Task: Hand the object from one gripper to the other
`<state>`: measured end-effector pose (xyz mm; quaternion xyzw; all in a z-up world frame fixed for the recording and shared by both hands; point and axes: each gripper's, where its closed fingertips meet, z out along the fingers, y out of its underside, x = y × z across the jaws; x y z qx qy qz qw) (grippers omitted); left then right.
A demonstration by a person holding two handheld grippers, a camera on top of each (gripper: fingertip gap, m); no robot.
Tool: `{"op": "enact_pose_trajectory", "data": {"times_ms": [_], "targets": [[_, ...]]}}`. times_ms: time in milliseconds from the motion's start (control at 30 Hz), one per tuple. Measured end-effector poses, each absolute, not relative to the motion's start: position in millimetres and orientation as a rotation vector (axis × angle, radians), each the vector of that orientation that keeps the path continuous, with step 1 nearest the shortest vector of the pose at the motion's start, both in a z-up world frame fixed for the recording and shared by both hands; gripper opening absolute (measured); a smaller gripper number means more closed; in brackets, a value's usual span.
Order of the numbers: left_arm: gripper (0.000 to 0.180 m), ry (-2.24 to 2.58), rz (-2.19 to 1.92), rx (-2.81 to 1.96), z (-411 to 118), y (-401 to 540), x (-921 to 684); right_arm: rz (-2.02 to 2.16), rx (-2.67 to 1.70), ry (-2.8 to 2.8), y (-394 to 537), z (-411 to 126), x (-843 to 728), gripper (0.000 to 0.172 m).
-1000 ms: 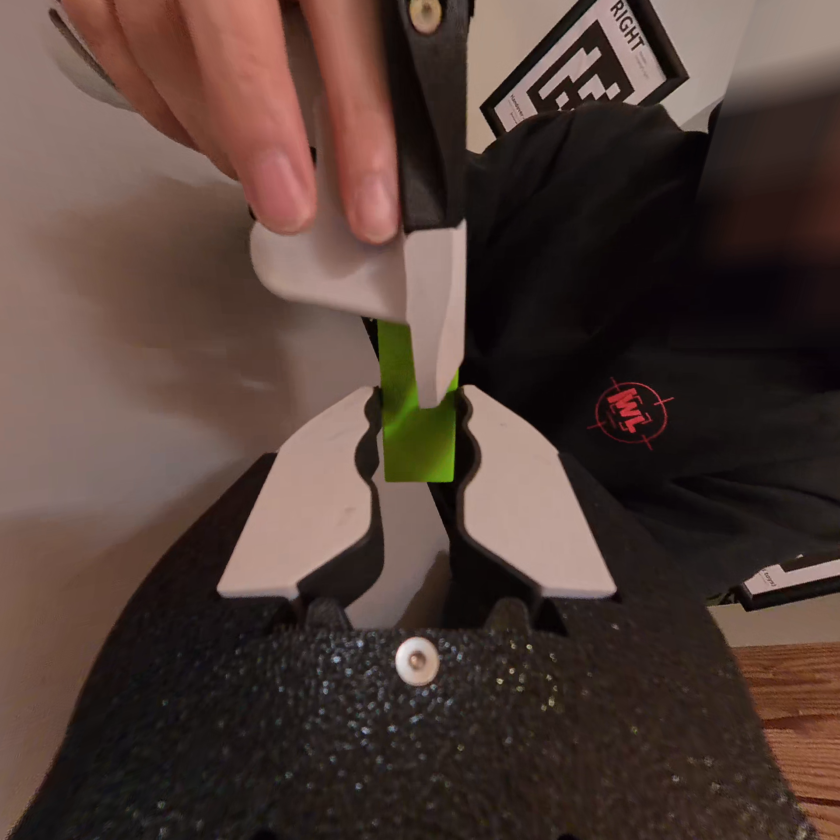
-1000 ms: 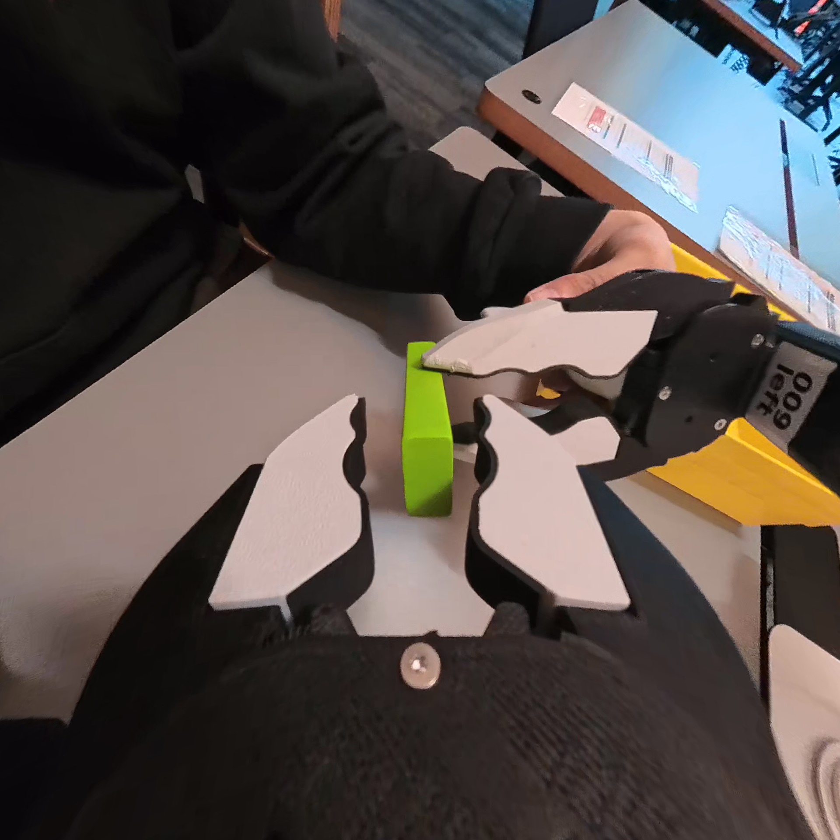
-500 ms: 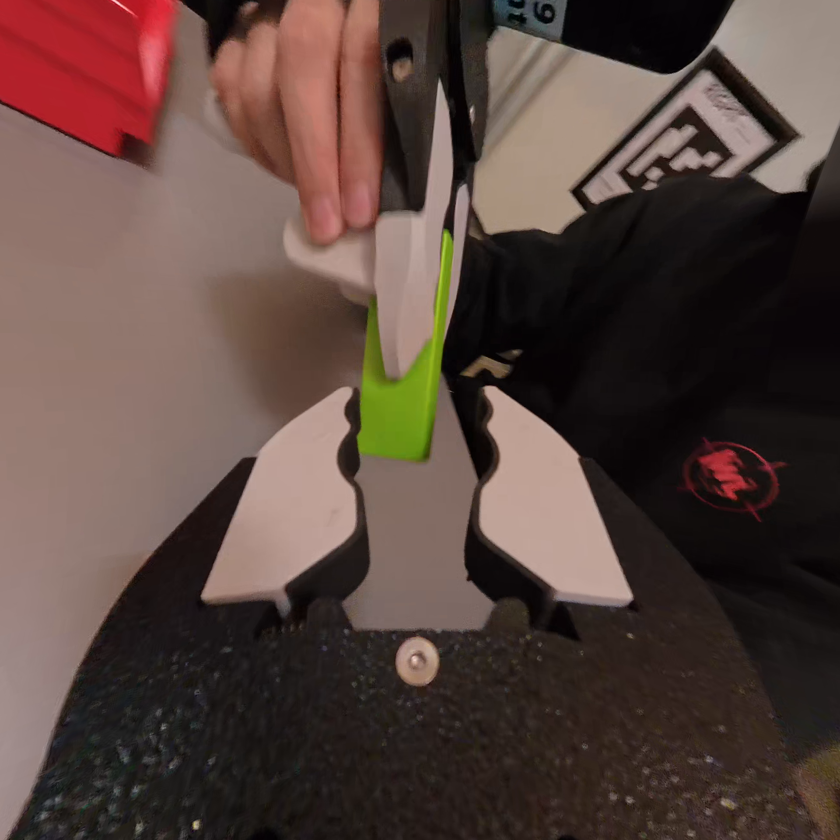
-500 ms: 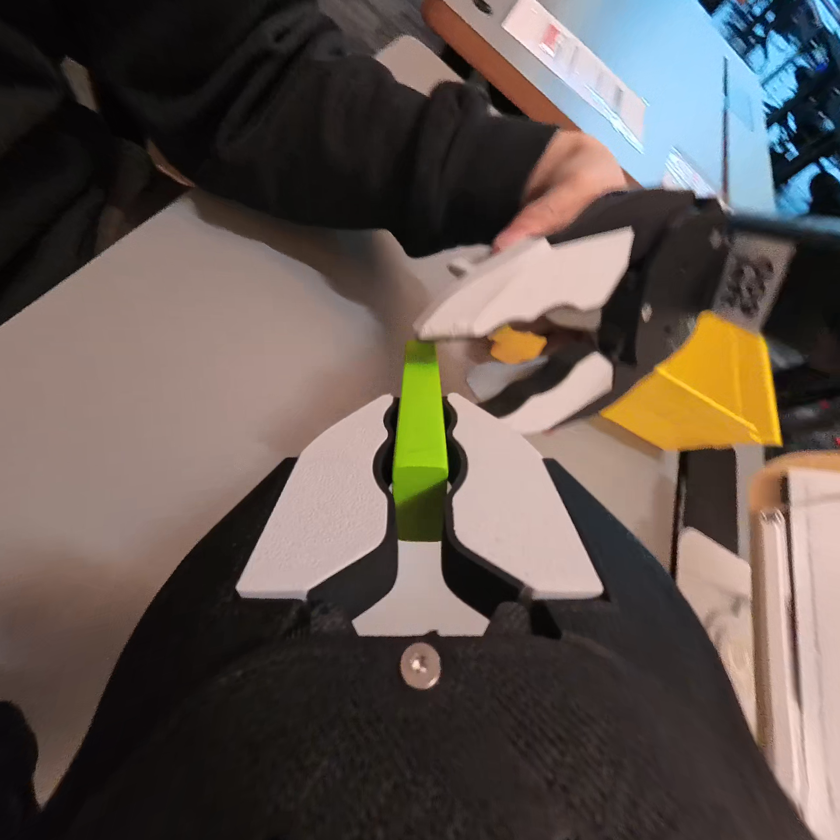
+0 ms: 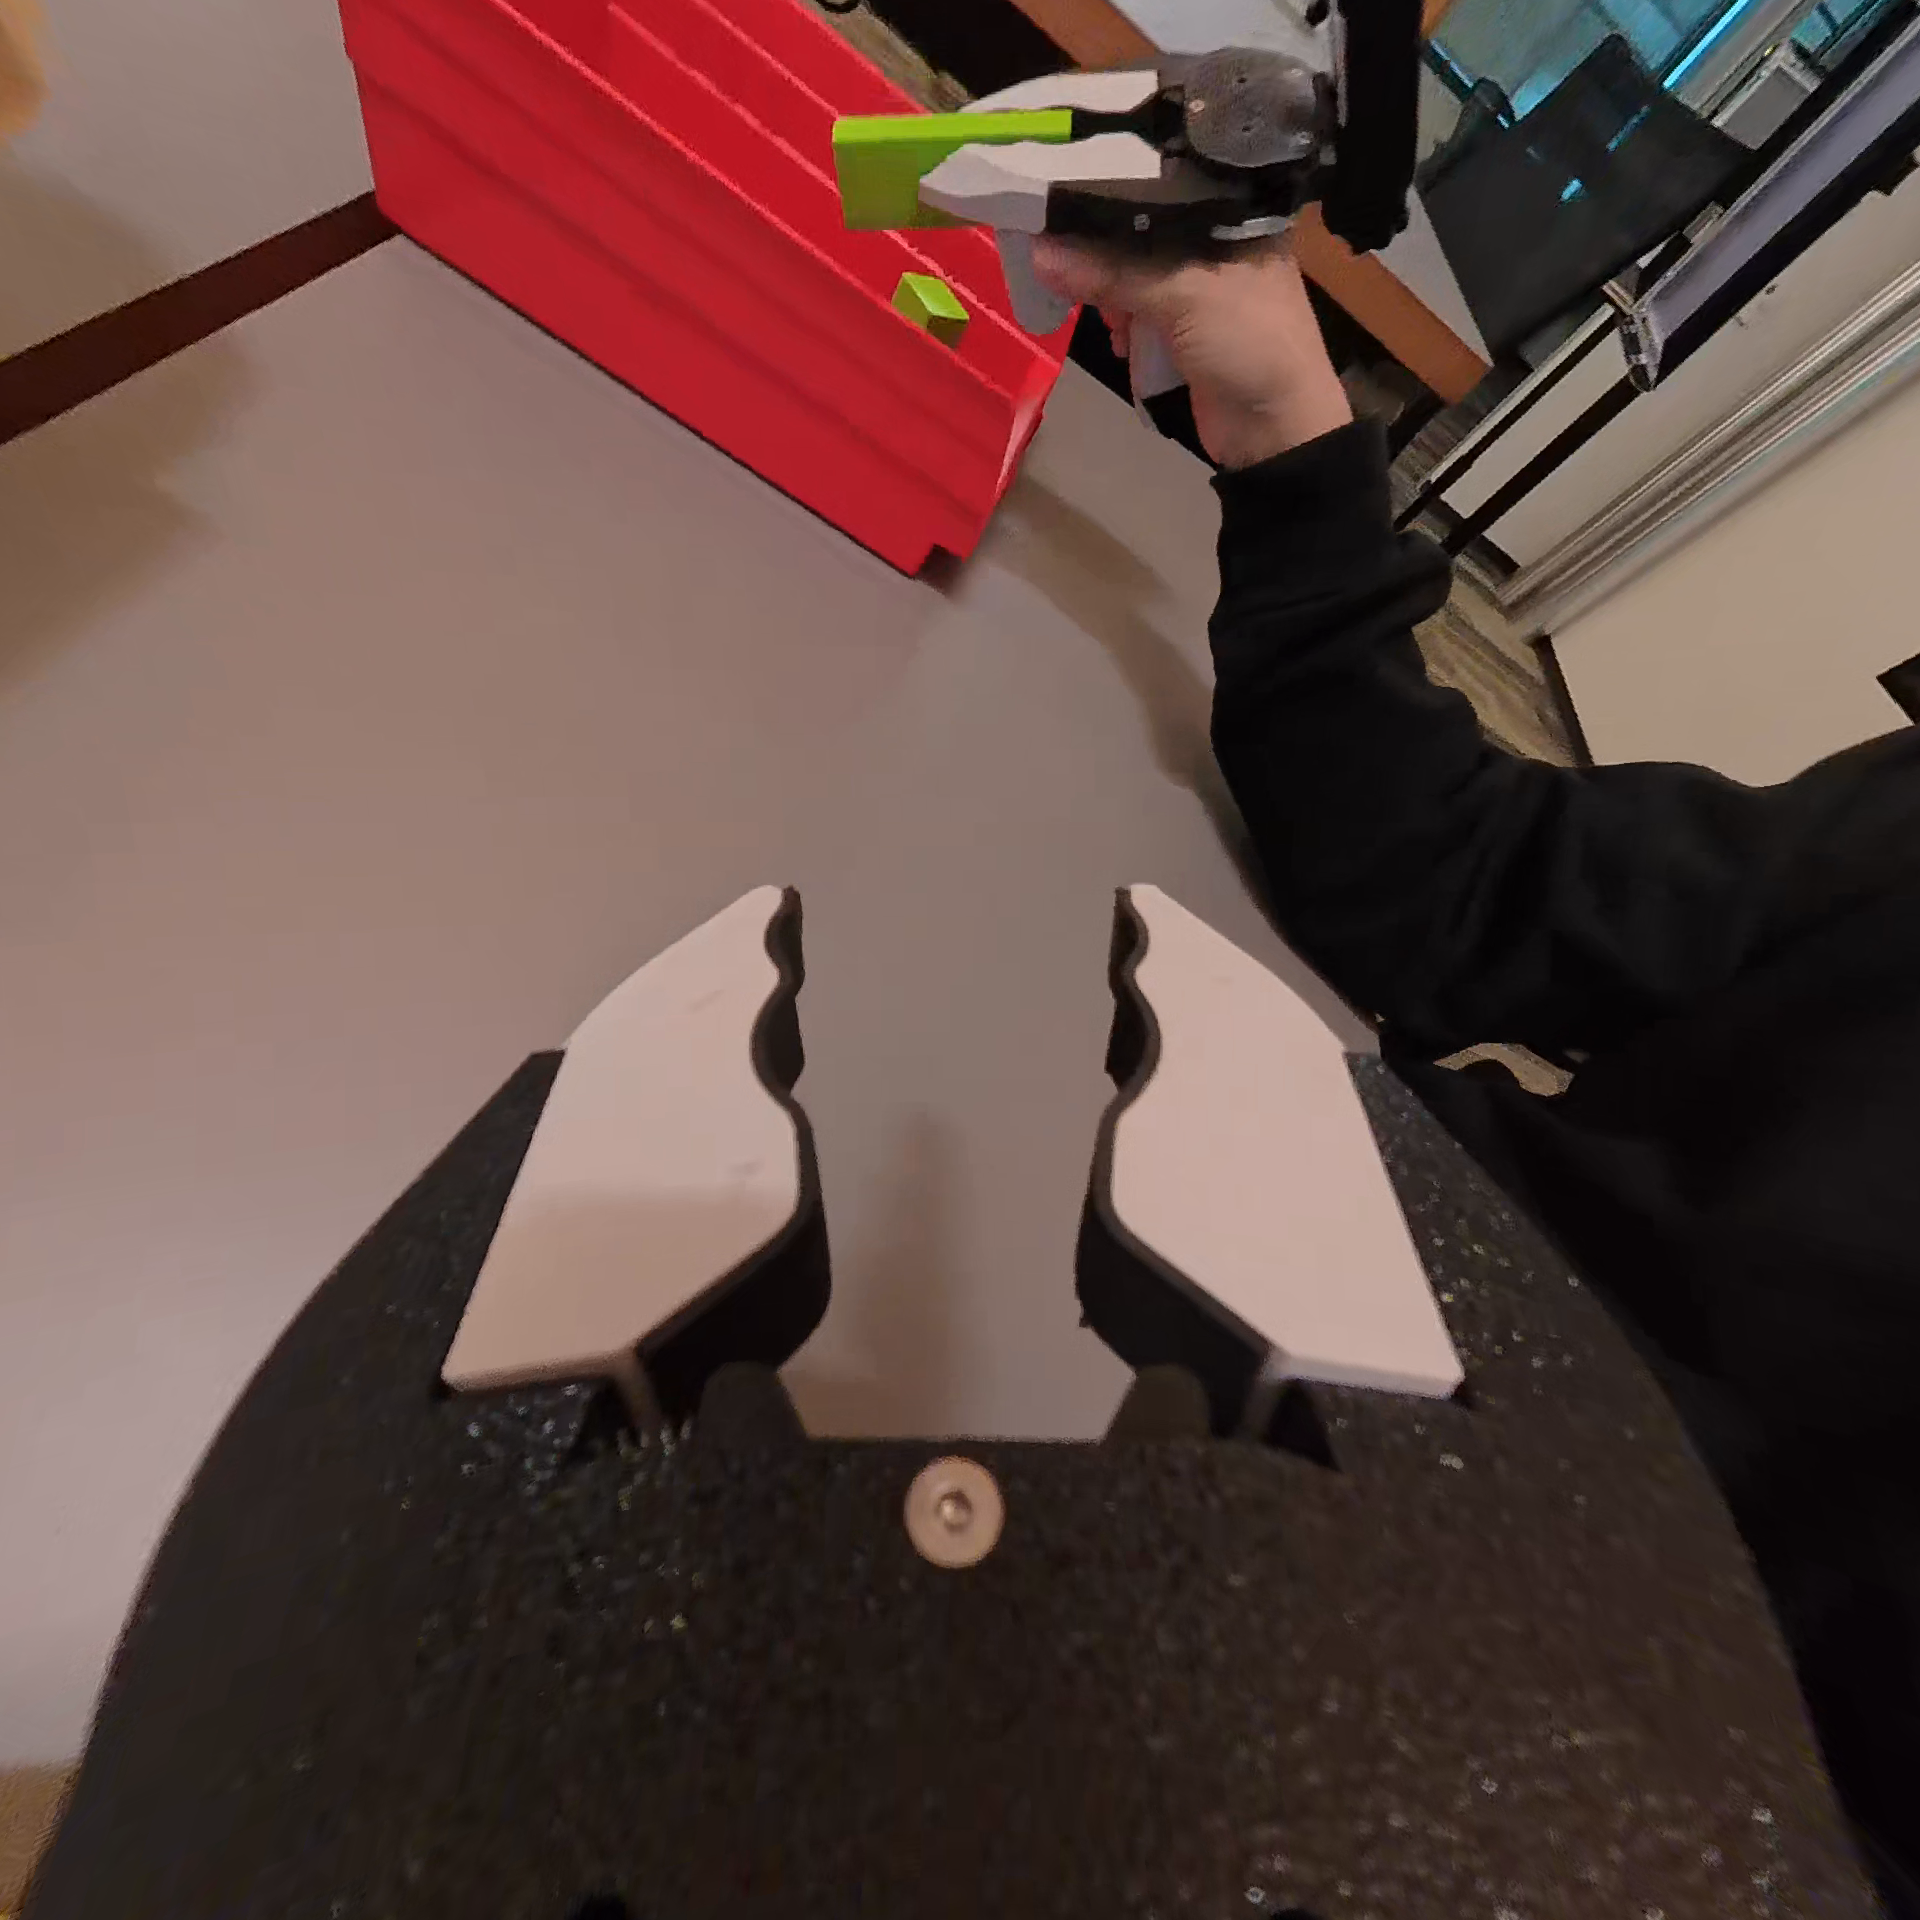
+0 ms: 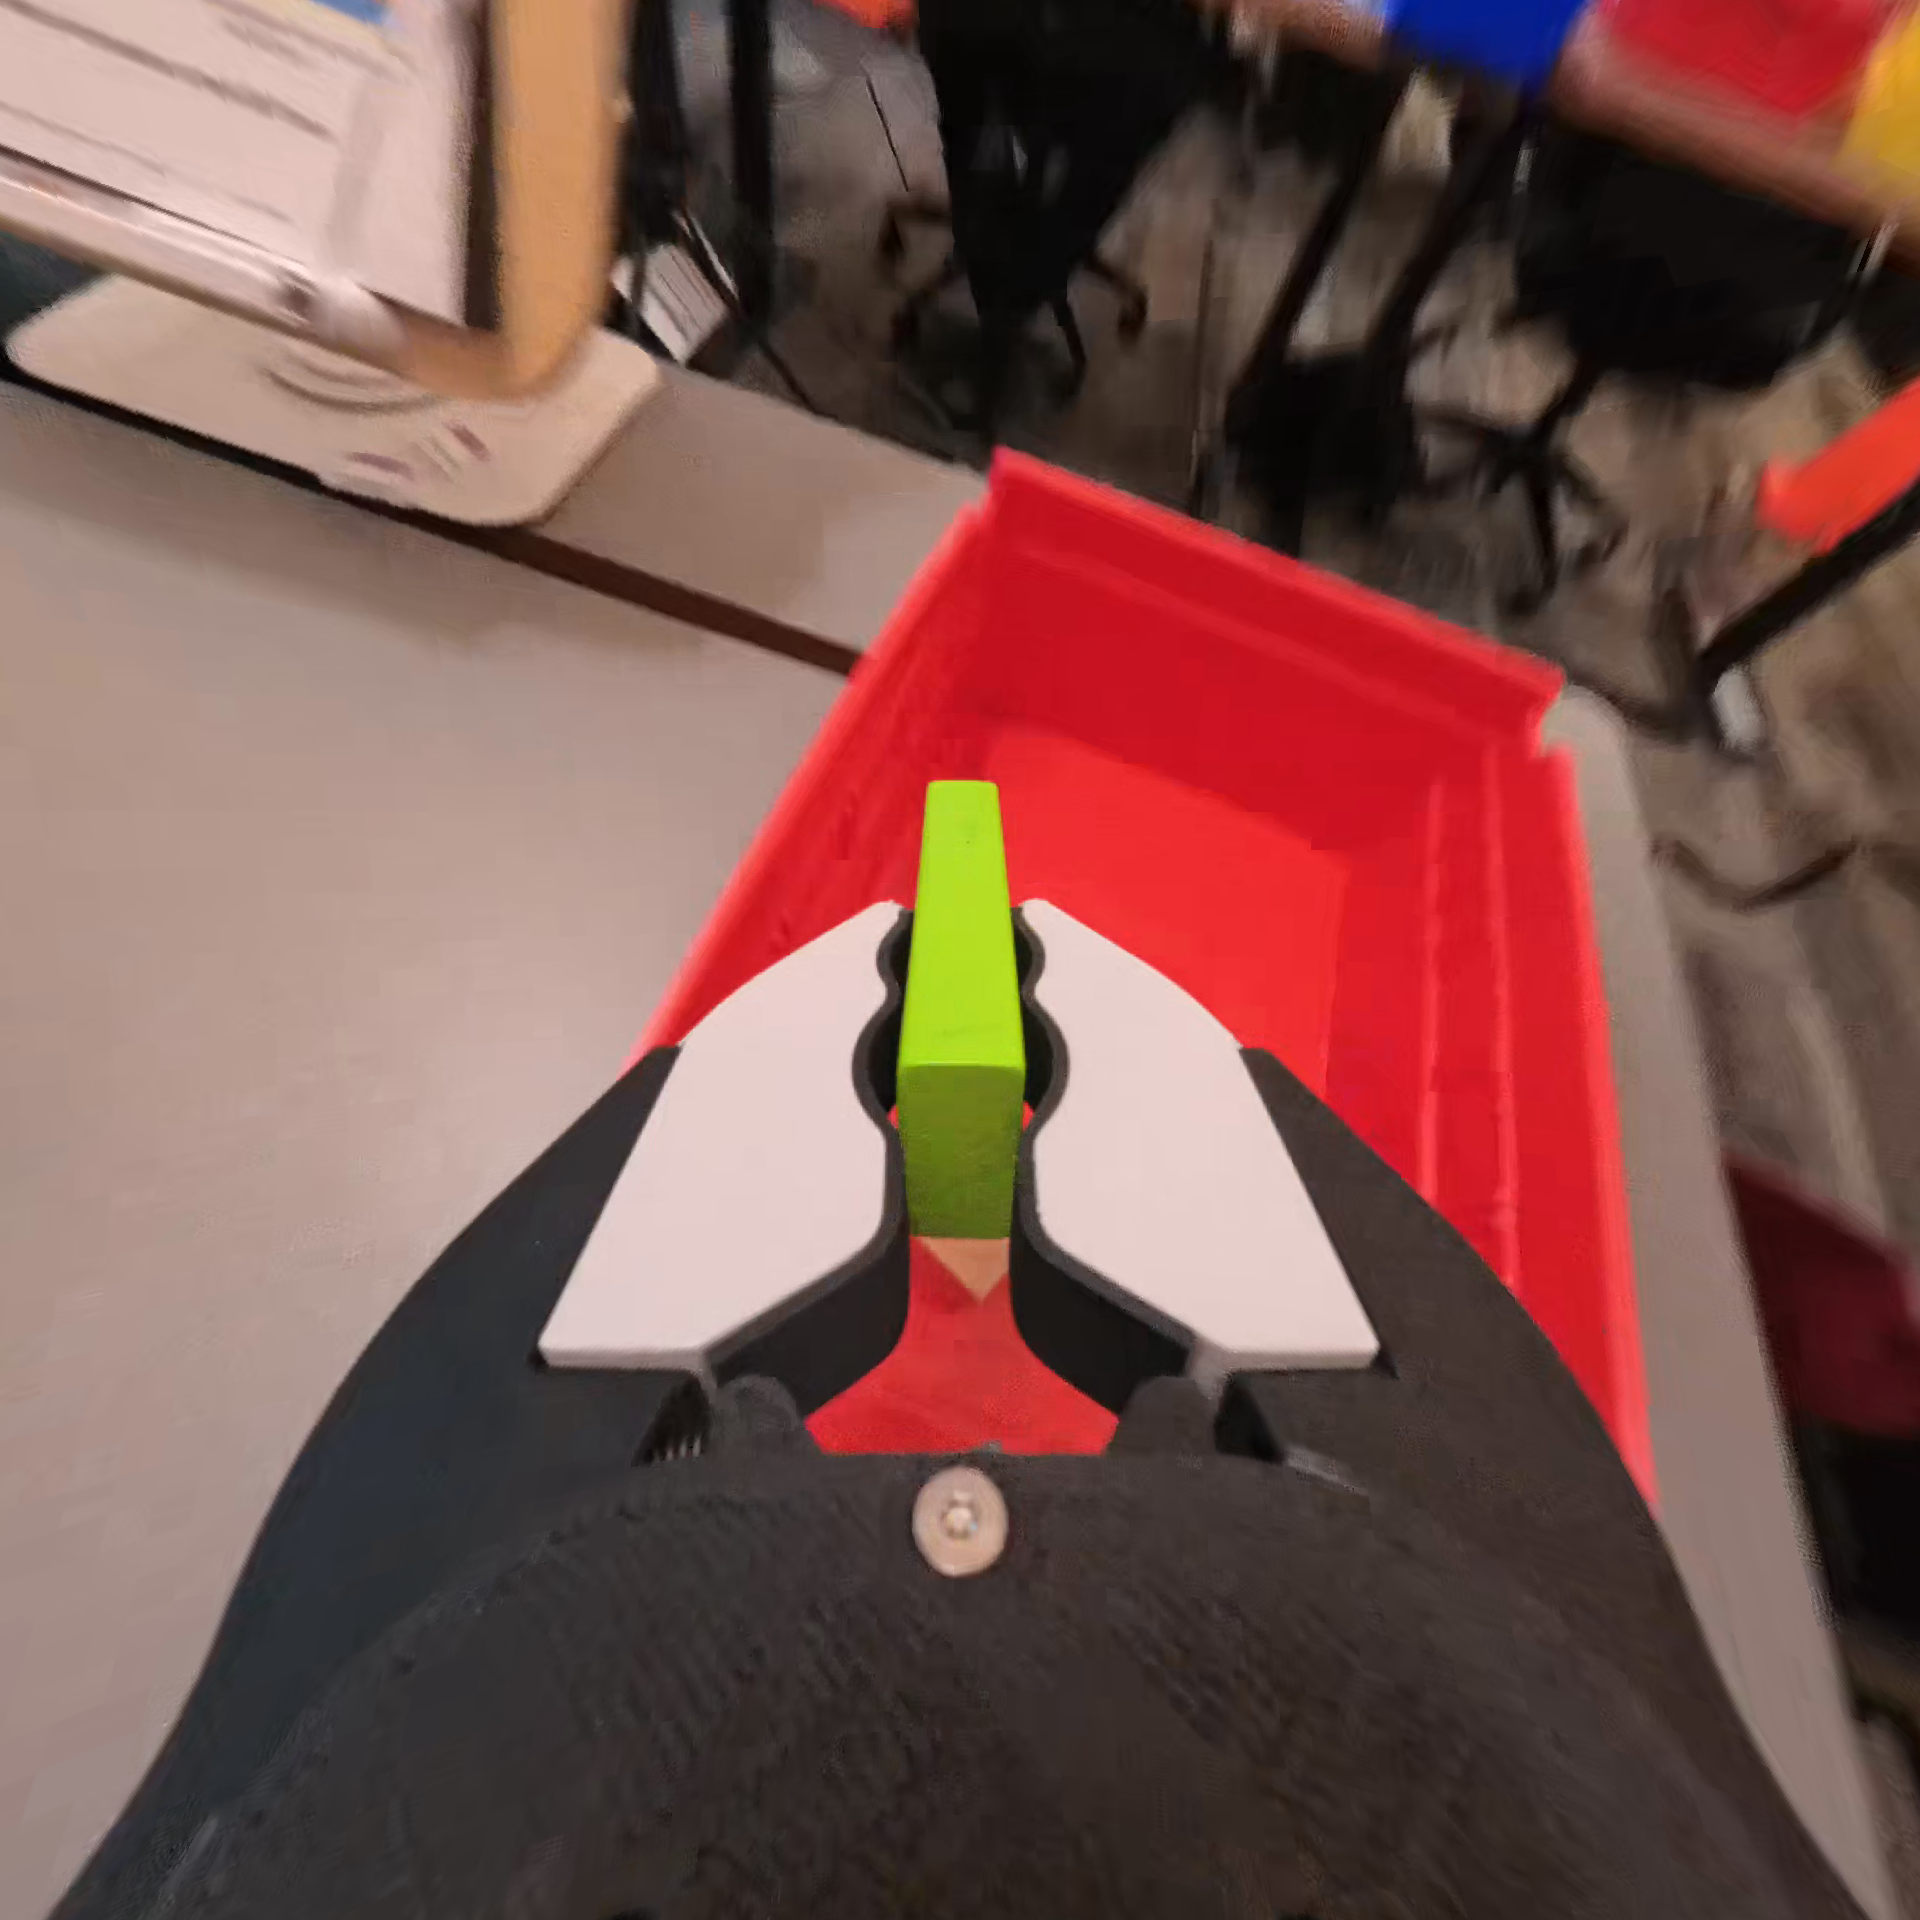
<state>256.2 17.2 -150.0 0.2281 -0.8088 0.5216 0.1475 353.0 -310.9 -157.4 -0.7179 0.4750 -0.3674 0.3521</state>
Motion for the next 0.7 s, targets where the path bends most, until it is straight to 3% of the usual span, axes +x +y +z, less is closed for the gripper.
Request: {"op": "enact_pose_trajectory", "data": {"times_ms": [300, 333, 467, 700], "targets": [[0.052, -2.345, 1.514, 0.65, -154, 11, 259, -0.763, -2.003, 1.305, -301, -233, 371, 0.019], [0.052, -2.352, 1.523, 0.662, -153, 11, 261, -0.778, -2.006, 1.309, -301, -233, 373, 0.033], [0.052, -2.374, 1.598, 0.732, -144, 18, 270, -0.876, -1.959, 1.344, -309, -209, 372, 0.063], [0.052, -2.498, 1.761, 1.142, -113, 69, 300, -0.93, -1.71, 1.132, -269, -123, 360, 0.069]]}}
